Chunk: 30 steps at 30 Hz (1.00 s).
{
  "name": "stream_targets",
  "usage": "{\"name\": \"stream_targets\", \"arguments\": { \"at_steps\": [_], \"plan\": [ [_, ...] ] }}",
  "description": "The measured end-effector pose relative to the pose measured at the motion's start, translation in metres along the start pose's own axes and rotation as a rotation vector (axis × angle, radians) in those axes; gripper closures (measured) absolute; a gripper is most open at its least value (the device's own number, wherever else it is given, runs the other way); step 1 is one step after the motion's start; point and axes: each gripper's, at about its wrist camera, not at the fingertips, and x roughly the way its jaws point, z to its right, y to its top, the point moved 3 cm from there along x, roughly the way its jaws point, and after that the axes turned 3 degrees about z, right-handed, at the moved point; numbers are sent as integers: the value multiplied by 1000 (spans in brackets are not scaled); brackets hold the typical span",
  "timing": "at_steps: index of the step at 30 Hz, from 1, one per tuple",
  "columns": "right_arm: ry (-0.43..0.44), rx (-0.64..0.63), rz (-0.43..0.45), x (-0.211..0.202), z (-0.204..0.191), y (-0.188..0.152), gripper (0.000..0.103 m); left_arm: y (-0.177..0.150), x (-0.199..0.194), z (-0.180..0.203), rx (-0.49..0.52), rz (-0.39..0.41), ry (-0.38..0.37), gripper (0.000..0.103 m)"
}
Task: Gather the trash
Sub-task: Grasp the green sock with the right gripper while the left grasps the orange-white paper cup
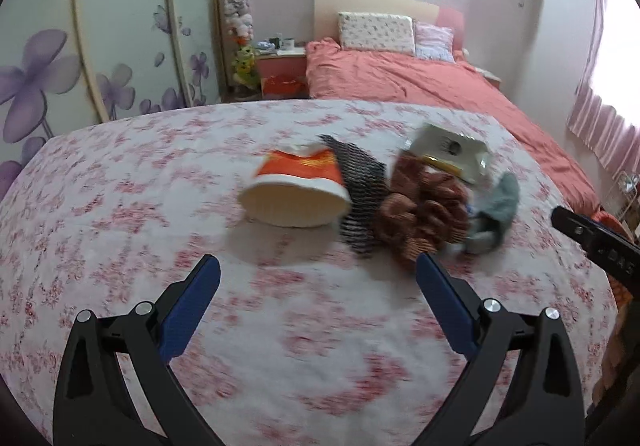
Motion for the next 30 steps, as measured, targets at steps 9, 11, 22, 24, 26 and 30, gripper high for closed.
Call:
{"name": "stream_targets", "arguments": {
  "at_steps": [9,11,22,24,26,30],
  "plan": [
    [-2,73,-70,47,-22,11,60,-1,9,-34,-62,-21,21,6],
    [-9,91,-94,56,-20,10,64,-2,11,-38,-66,-23,30,6],
    [-15,54,-132,48,-2,-13,99,20,28,-36,-130,-30,-2,6],
    [-20,61,-116,41,5,-13,99,29,35,-31,-124,-31,0,6],
    [-22,68,-106,34,12,-13,99,38,42,-24,-102,-26,13,6],
    [-26,73,-97,27,21,-13,99,52,63,-12,-43,-38,40,6]
  ]
}}
